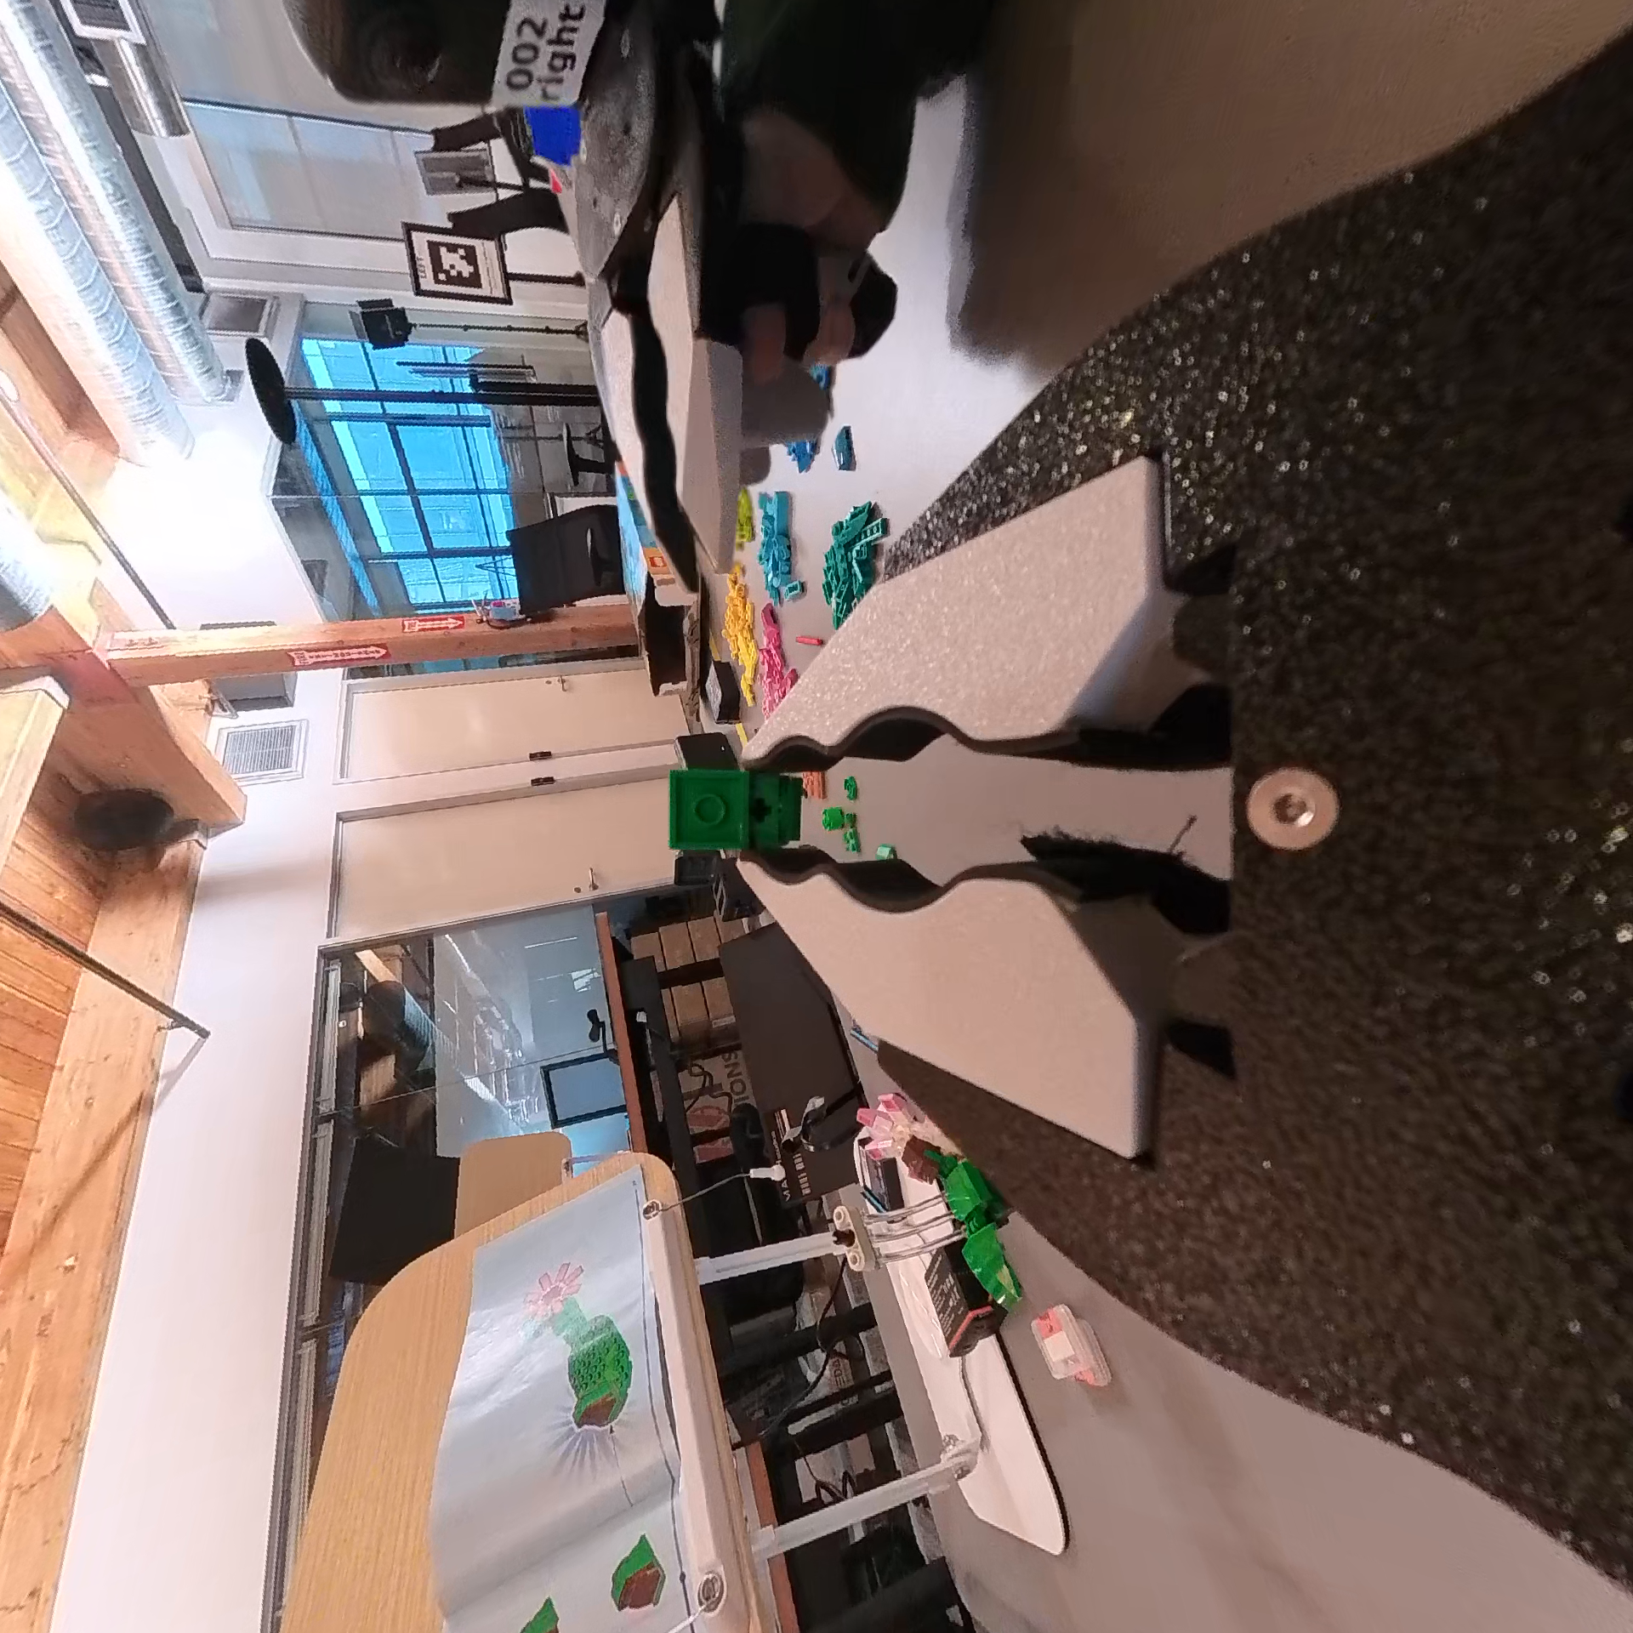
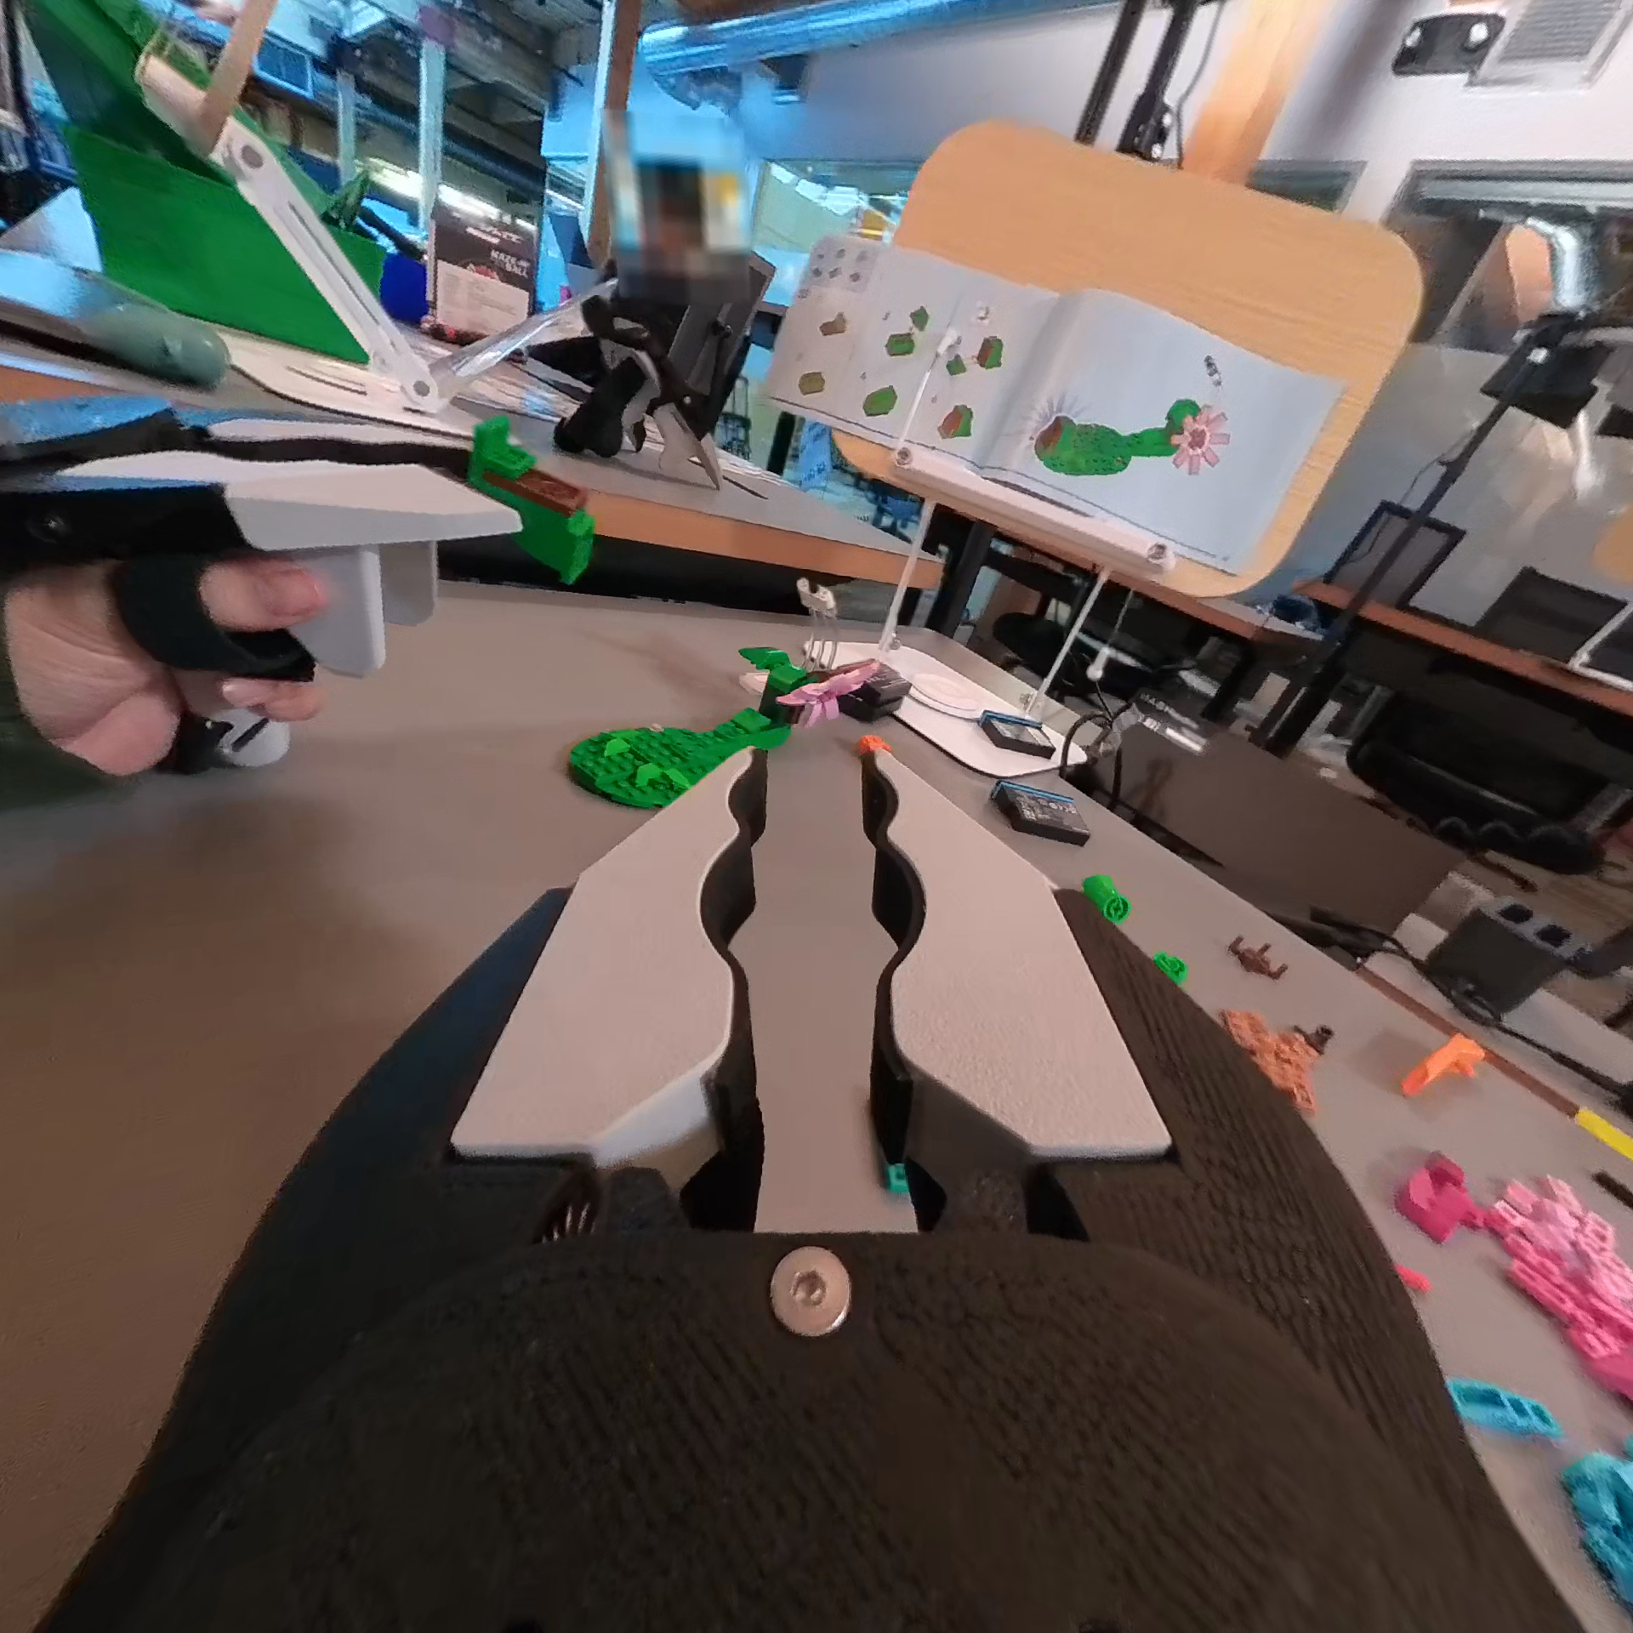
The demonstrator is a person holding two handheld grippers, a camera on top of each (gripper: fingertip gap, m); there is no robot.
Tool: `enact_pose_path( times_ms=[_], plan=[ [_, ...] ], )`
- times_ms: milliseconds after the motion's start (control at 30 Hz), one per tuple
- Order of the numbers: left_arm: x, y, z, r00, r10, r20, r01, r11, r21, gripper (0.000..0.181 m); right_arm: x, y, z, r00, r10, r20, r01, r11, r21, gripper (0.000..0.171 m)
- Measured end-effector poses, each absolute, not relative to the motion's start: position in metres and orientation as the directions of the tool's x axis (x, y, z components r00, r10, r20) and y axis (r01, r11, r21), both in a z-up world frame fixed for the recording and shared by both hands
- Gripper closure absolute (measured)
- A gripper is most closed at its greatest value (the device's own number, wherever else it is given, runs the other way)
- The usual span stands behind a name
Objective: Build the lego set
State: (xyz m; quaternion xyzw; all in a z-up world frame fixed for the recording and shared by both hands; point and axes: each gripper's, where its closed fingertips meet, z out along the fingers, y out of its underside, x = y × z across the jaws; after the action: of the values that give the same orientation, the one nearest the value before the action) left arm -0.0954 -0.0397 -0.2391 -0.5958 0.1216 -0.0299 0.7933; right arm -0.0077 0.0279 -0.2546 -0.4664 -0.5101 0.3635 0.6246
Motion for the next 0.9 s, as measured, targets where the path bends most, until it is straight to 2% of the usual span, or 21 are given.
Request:
enact_pose_path(
  times_ms=[100,267,400,567,700,900],
  plan=[
    [-0.094,-0.04,-0.239,0.967,-0.186,-0.174,-0.114,0.293,-0.949,0.168,-0.003,0.042,-0.266,0.207,0.951,0.229,0.11,0.21,-0.972,0.154],
    [-0.091,-0.04,-0.239,0.962,-0.185,-0.199,-0.139,0.293,-0.946,0.168,-0.008,0.025,-0.316,0.02,1.0,0.01,0.4,0.001,-0.916,0.156],
    [-0.087,-0.039,-0.241,0.955,-0.183,-0.234,-0.175,0.29,-0.941,0.168,-0.008,0.02,-0.34,-0.002,1.0,0.005,0.552,0.005,-0.834,0.152],
    [-0.083,-0.039,-0.242,0.946,-0.179,-0.271,-0.212,0.29,-0.933,0.168,-0.009,0.011,-0.356,-0.043,0.998,-0.053,0.639,-0.013,-0.769,0.153],
    [-0.078,-0.039,-0.243,0.927,-0.16,-0.34,-0.285,0.291,-0.913,0.168,-0.017,-0.001,-0.341,-0.088,0.994,-0.058,0.573,0.003,-0.82,0.152],
    [-0.077,-0.039,-0.244,0.791,0.046,-0.61,-0.601,0.241,-0.762,0.168,-0.033,-0.035,-0.254,-0.176,0.984,-0.005,0.165,0.025,-0.986,0.152]
  ],
)
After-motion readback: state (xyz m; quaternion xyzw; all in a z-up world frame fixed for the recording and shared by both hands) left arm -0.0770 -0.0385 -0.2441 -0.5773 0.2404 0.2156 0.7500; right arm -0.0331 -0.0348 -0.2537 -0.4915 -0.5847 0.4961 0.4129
